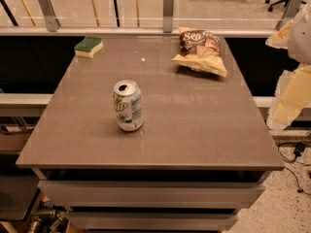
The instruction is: Move 7up can near sponge
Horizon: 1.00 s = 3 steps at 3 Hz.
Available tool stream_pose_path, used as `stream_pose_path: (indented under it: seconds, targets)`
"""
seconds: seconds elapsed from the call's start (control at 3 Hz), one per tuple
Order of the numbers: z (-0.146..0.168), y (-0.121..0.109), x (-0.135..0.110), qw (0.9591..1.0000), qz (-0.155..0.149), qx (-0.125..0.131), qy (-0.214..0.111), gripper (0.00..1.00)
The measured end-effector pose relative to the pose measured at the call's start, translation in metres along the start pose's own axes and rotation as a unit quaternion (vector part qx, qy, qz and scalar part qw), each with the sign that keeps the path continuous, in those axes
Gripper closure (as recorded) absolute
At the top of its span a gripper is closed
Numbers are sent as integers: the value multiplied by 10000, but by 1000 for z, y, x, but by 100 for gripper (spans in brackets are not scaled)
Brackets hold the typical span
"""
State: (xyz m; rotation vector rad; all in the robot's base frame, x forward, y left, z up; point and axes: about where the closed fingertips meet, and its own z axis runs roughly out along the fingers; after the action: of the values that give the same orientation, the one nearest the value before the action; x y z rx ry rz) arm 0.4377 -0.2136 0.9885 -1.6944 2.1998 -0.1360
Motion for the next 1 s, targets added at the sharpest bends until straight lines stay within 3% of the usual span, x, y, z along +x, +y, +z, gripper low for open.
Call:
stream_pose_path:
  seconds: [0.33, 0.67, 1.0]
  targets:
    - [0, 0, 0, 10000, 0, 1, 0, 0]
    - [-1, 0, -2, 9990, 261, -28, -360, 0]
    - [0, 1, -8, 9879, 909, -3, -1253, 0]
